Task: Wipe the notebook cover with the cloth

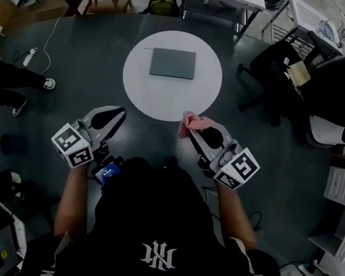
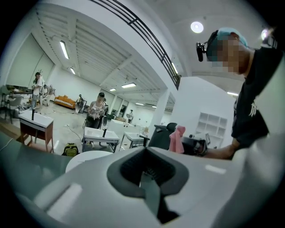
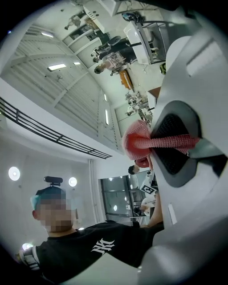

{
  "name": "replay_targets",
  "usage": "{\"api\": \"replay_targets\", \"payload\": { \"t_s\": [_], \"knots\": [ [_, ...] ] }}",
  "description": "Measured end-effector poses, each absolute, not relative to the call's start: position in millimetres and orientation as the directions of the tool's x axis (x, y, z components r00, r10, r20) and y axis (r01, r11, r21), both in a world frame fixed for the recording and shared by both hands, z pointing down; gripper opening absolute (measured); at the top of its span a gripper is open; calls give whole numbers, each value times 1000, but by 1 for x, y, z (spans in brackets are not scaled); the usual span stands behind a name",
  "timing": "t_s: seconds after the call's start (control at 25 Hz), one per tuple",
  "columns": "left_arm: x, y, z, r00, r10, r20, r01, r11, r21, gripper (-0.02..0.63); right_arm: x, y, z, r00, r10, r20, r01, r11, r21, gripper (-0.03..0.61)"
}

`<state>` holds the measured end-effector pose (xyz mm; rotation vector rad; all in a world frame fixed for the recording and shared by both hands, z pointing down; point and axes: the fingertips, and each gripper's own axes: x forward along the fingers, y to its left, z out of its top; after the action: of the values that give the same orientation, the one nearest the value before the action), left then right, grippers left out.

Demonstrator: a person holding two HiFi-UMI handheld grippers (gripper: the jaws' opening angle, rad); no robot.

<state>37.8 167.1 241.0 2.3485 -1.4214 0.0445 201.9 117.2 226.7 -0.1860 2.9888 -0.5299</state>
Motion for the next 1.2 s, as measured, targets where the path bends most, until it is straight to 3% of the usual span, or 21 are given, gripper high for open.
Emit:
{"api": "replay_targets", "payload": {
  "t_s": [0.32,0.68,1.0,1.2],
  "knots": [
    [19,121,273,447,-842,301,-878,-349,329,3,182,66,247,-991,-115,-67,-80,917,-391,37],
    [-45,39,335,440,-818,372,-874,-294,387,3,115,-16,279,-996,-83,45,-94,898,-429,37],
    [-91,-13,408,508,-725,464,-849,-331,412,23,34,-82,304,-987,-49,151,-107,909,-403,37],
    [-97,-47,459,509,-657,556,-861,-379,340,32,-3,-113,331,-978,-2,207,-77,932,-354,37]
  ]
}}
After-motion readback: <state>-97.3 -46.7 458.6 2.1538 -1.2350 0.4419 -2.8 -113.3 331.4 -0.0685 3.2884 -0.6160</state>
